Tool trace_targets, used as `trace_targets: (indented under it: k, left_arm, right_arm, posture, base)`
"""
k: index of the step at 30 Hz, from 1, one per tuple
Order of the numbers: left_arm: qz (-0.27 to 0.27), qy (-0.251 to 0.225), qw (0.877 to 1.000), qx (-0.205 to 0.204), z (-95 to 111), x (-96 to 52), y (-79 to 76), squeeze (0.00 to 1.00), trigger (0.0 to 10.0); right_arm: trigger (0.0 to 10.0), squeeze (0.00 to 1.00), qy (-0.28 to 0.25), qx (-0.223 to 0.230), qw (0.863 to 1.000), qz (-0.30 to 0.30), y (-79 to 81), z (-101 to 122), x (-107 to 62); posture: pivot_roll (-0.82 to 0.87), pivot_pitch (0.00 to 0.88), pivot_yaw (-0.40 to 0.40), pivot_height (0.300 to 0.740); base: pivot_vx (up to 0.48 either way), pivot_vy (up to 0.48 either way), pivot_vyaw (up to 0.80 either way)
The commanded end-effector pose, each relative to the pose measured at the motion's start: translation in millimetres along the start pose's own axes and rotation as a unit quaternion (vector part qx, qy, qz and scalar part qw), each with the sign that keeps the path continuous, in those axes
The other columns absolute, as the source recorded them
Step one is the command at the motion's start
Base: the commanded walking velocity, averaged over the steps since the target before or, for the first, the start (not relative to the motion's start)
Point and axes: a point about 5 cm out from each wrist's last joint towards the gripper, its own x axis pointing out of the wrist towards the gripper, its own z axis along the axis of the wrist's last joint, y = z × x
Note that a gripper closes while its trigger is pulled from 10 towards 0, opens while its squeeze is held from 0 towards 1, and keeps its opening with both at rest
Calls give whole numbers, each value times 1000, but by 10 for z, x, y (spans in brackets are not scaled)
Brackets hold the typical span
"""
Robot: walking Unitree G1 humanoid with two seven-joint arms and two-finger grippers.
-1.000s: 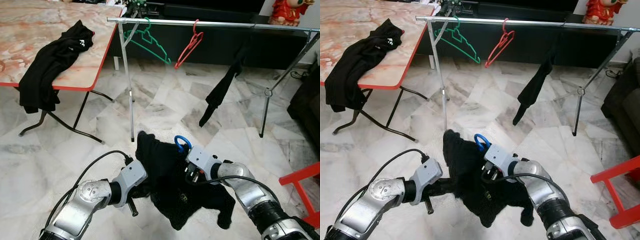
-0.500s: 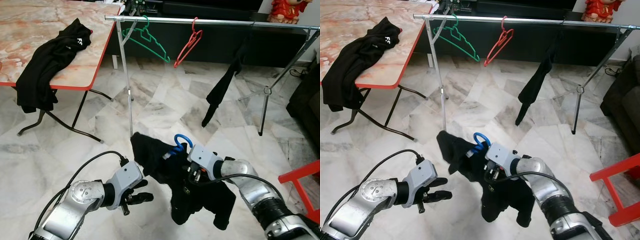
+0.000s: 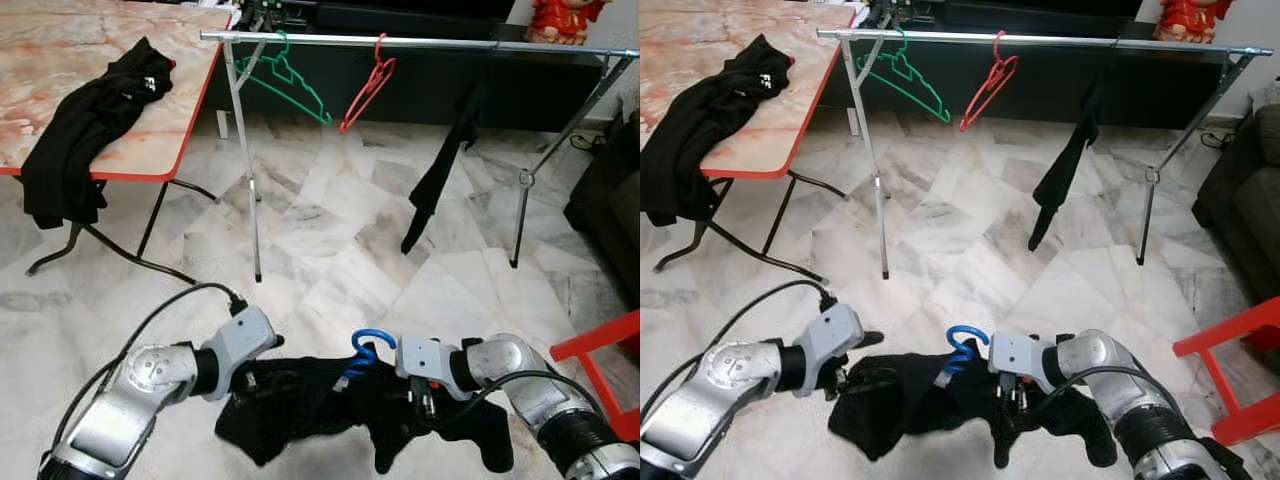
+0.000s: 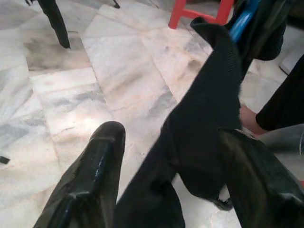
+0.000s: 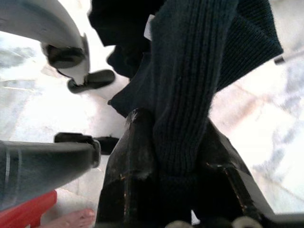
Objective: Hang hanger
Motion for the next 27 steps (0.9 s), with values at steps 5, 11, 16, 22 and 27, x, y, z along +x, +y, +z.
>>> trace_targets:
  k: [5, 11, 16, 22, 27]
  left_arm:
    - [-48, 12, 999, -5, -81, 114, -117, 0, 10000]
    - [-91, 10, 996, -13, -80, 171, -198, 0, 10000]
    - [-106, 9, 994, -18, -96, 212, -223, 0, 10000]
    - [-128, -3, 991, -33, -94, 249, -273, 0, 10000]
    - [-161, -15, 985, -50, -81, 326, -378, 0, 10000]
  right_arm:
    - [0, 0, -32, -35, 998, 32, 39, 108, -42]
    - [0, 0, -35, -43, 997, 51, 78, 135, -24]
    - [0, 0, -45, -49, 995, 75, 130, 192, 15]
    - [0, 0, -60, -51, 993, 82, 147, 250, 45]
    - [0, 0, -71, -51, 993, 83, 167, 291, 83]
  posture:
    - [42, 189, -118, 740]
    - [37, 184, -120, 740]
    - [34, 179, -120, 740]
    - [38, 171, -118, 740]
    - [36, 163, -117, 740]
  base:
    - [0, 0, 0]
    - [0, 0, 0]
    - [0, 0, 0]
    - [0, 0, 0]
    - [0, 0, 0]
